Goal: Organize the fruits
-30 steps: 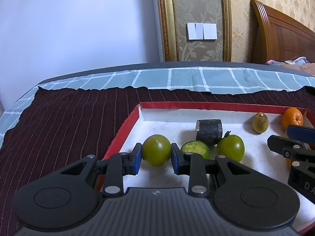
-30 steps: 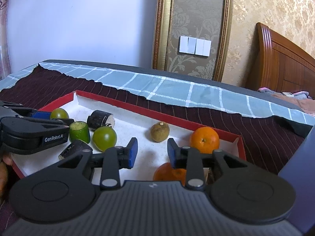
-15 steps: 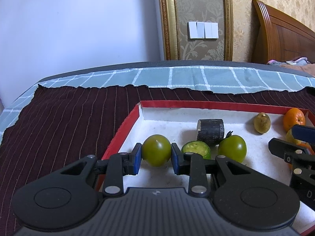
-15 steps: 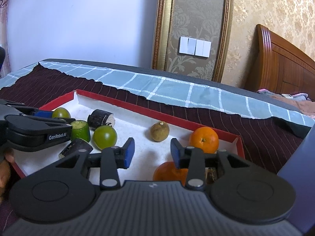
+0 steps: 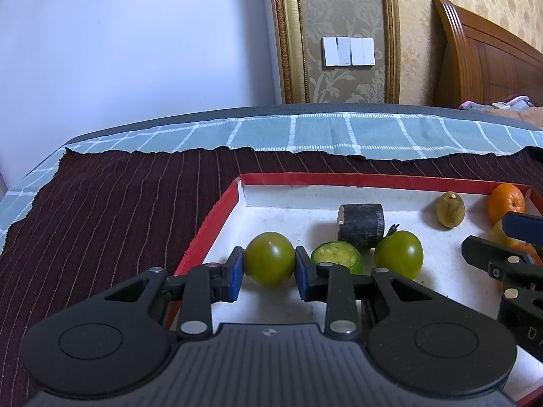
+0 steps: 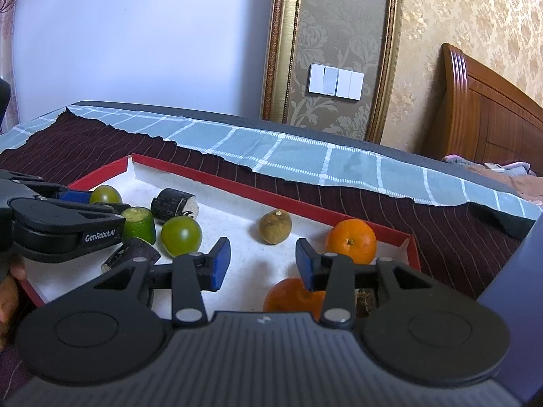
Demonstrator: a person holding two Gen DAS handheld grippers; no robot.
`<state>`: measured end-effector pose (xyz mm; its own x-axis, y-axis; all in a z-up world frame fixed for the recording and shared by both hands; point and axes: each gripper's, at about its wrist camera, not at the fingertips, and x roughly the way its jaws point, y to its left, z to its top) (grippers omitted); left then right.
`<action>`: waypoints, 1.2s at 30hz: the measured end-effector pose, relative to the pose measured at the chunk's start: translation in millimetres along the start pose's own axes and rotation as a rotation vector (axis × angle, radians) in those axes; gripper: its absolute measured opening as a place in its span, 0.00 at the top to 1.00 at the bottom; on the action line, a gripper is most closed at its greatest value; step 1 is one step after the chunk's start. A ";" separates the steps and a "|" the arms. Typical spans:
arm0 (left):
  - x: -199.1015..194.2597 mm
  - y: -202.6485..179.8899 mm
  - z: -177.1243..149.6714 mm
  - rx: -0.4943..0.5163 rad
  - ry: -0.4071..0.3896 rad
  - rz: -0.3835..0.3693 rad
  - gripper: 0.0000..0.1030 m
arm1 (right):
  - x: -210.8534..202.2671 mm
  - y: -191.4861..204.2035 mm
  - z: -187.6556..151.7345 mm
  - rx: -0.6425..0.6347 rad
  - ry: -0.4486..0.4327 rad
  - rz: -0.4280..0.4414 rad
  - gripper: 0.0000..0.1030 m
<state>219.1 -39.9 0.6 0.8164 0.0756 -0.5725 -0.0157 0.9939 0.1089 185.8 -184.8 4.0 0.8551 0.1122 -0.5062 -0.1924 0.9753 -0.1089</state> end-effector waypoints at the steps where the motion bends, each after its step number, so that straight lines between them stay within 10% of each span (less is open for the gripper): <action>1: -0.1 -0.4 0.0 0.002 0.001 0.001 0.71 | 0.0 0.0 0.0 0.000 0.000 0.000 0.62; 10: 1.2 4.3 0.3 -0.025 0.023 -0.006 0.68 | -0.3 0.2 -0.9 0.000 -0.001 -0.004 0.53; 16: -7.4 7.1 1.5 -0.044 -0.023 0.006 0.35 | -5.2 0.0 -2.8 0.007 -0.012 -0.021 0.34; 36: -56.8 9.6 -5.7 -0.051 -0.057 0.048 0.29 | -37.9 -12.1 -21.0 0.087 -0.054 -0.048 0.11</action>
<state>169.3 -34.2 29.5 0.8455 0.1200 -0.5204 -0.0835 0.9921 0.0931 145.6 -204.9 6.6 0.8877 0.0724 -0.4546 -0.1096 0.9924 -0.0559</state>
